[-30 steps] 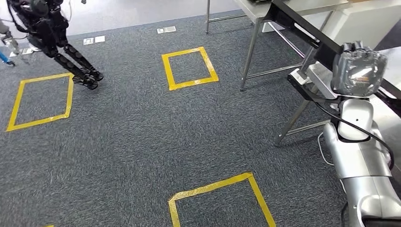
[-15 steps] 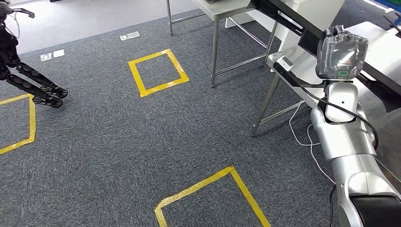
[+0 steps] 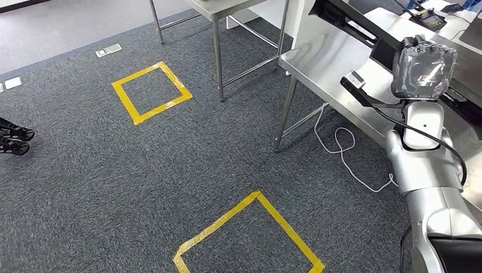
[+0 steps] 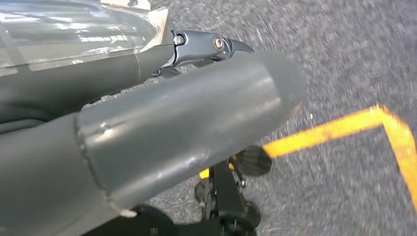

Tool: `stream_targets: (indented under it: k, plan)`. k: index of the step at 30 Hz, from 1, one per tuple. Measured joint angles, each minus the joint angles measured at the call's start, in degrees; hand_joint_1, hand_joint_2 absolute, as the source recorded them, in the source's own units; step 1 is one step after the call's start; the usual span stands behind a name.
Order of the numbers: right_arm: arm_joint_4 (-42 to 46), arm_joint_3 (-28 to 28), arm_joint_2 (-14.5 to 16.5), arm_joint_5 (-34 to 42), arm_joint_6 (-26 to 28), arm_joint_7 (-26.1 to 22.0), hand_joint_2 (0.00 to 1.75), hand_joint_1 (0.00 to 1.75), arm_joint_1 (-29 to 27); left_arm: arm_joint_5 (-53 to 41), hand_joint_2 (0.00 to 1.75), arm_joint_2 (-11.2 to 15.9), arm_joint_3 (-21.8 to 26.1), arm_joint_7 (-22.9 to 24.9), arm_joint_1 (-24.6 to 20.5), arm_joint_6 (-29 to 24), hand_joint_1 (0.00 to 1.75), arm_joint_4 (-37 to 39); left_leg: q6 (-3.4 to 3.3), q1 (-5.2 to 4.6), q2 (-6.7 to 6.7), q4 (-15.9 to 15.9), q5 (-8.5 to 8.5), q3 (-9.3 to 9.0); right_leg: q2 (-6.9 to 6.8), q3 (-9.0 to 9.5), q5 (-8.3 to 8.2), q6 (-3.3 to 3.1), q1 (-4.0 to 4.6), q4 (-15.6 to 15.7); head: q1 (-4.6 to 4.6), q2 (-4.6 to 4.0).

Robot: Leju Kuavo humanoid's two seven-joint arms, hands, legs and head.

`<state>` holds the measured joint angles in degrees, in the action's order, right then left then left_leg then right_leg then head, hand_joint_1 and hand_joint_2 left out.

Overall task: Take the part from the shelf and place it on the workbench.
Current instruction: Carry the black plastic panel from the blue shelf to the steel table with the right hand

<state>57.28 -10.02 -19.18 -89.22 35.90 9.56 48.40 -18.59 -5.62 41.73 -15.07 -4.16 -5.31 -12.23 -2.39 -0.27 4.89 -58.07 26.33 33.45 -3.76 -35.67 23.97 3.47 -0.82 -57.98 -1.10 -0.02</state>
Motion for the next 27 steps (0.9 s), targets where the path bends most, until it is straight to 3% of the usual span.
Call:
stream_targets:
  k: [2, 3, 5, 7, 9, 10, 12, 14, 16, 18, 20, 22, 24, 25, 26, 27]
  plan:
    - [-0.53, 0.54, -0.52, 0.54, 0.22, -0.88, 1.75, 1.75, 0.11, -0.14, 0.00, 0.01, 0.04, -0.07, -0.01, 0.79, 0.00, 0.02, 0.43, -0.14, 1.17, -0.15, 0.31, -0.18, 0.94, 0.02, -0.24, -0.65, 0.15, 0.36, 0.10, 0.00]
    - [-0.83, 0.84, -0.82, 0.71, 0.29, -1.16, 1.75, 1.75, 0.12, -0.18, 0.00, 0.01, 0.04, -0.09, -0.04, 1.15, 0.00, 0.02, 0.71, 0.03, 1.19, -0.34, 0.57, -0.18, 1.61, -0.04, -0.33, -0.93, -0.17, 0.38, 0.10, 0.00]
    - [-1.27, 1.25, -1.22, 0.80, 0.32, -1.44, 1.75, 1.75, 0.27, -0.24, 0.00, -0.03, 0.04, -0.16, -0.08, 1.58, 0.00, 0.02, 1.27, 0.52, -0.97, -2.74, 2.41, 0.73, 2.83, -0.03, -0.56, -1.78, -0.67, 0.46, 0.14, 0.00]
    - [-1.58, 1.38, -1.25, 0.82, 0.35, -1.45, 1.75, 1.75, 0.37, -0.29, 0.00, -0.05, 0.07, -0.21, 0.06, 1.72, 0.00, 0.03, 1.65, 0.79, -3.96, -9.51, 6.13, 3.71, 4.07, -0.03, -0.67, -2.48, -0.64, 0.46, 0.23, 0.00]
    - [-1.96, 1.38, -1.14, 0.83, 0.36, -1.48, 1.75, 1.75, 0.19, -0.29, 0.00, -0.04, 0.10, -0.21, 0.20, 1.74, 0.00, 0.04, 1.73, 0.82, -4.82, -16.09, 8.49, 6.94, 5.53, -0.04, -0.75, -2.75, -0.37, 0.43, 0.25, 0.00]
    - [-2.14, 1.39, -1.11, 0.83, 0.36, -1.52, 1.75, 1.75, 0.09, -0.29, 0.00, -0.04, 0.11, -0.21, 0.22, 1.80, 0.00, 0.04, 1.63, 0.82, -4.94, -16.81, 8.11, 7.44, 6.32, -0.04, -0.78, -2.78, -0.30, 0.40, 0.26, 0.00]
    - [-2.44, 1.42, -1.14, 0.86, 0.41, -1.60, 1.75, 1.75, 0.05, -0.32, 0.00, -0.04, 0.11, -0.25, 0.21, 2.10, 0.00, 0.04, 1.17, 0.84, -5.65, -11.75, 4.52, 5.22, 7.82, -0.03, -0.83, -2.79, -0.24, 0.30, 0.26, 0.00]
    - [-2.67, 1.50, -1.18, 1.04, 0.66, -1.62, 1.75, 1.75, 0.10, -0.36, 0.00, 0.03, 0.12, -0.33, 0.19, 2.40, 0.00, 0.04, 0.61, 0.90, -8.02, -4.29, 1.30, 1.61, 9.20, -0.15, -0.92, -2.62, -0.14, 0.16, 0.19, 0.00]
    - [-3.00, 1.63, -1.25, 1.39, 1.20, -1.76, 1.75, 1.75, 0.09, -0.36, 0.00, 0.10, 0.14, -0.43, 0.18, 2.61, 0.00, 0.04, 0.30, 0.71, -9.05, -1.27, 0.61, 0.12, 10.38, -0.49, -1.20, -2.17, -0.20, 0.14, 0.17, 0.00]
    - [-3.50, 1.99, -1.48, 1.89, 1.85, -2.29, 1.75, 1.75, -0.05, -0.36, 0.00, 0.08, 0.15, -0.60, 0.06, 2.83, 0.00, 0.04, -0.10, 0.56, -7.68, -0.70, 0.24, -0.08, 11.19, -0.88, -1.54, -1.53, -0.26, 0.28, 0.20, 0.00]
    - [-4.16, 2.49, -1.66, 3.38, 2.50, -3.54, 1.75, 1.75, 0.03, -0.36, 0.00, 0.04, 0.17, -0.73, -0.10, 2.96, 0.00, 0.04, -0.73, 0.69, -6.37, 0.31, -0.47, -0.38, 9.10, -2.06, -0.70, -1.28, 0.00, -1.19, -0.01, 0.00]
    - [-4.75, 2.86, -1.31, 7.10, 3.08, -6.05, 1.75, 1.75, 0.31, -0.34, 0.00, 0.03, 0.23, -0.72, 0.01, 2.99, 0.00, 0.05, -1.12, 0.70, -5.11, 0.84, -0.85, -0.45, 5.81, -4.96, 2.22, -1.56, 0.09, -7.04, -0.35, 0.00]
    - [-4.99, 3.38, -0.55, 12.89, 3.33, -9.92, 1.75, 1.75, 0.01, -0.33, 0.00, 0.03, 0.43, -0.65, 0.17, 2.93, 0.00, 0.06, -1.20, 0.71, -3.95, 0.83, -0.86, -0.31, 4.70, -7.91, 4.88, -1.43, -0.18, -14.01, -0.50, 0.00]
    - [-4.97, 3.94, -0.04, 17.55, 3.18, -12.72, 1.75, 1.75, -0.39, -0.29, 0.00, 0.02, 0.62, -0.62, 0.20, 2.86, 0.00, 0.07, -1.16, 0.74, -3.46, 0.81, -0.85, -0.28, 4.51, -8.17, 5.14, -1.03, -0.39, -15.23, -0.50, 0.00]
    - [-4.83, 4.67, 0.56, 23.36, 2.71, -15.77, 1.75, 1.75, -0.77, -0.25, 0.00, 0.00, 0.87, -0.61, 0.20, 2.74, 0.00, 0.08, -1.08, 0.80, -3.06, 0.78, -0.83, -0.25, 4.32, -7.26, 4.61, -0.47, -0.65, -14.21, -0.51, 0.00]
    - [-4.57, 5.49, 1.24, 30.21, 1.73, -18.83, 1.75, 1.75, -1.08, -0.21, 0.00, -0.03, 1.15, -0.62, 0.18, 2.50, 0.00, 0.09, -0.91, 0.85, -2.74, 0.70, -0.77, -0.25, 4.02, -5.21, 3.46, 0.16, -0.97, -10.98, -0.50, 0.00]
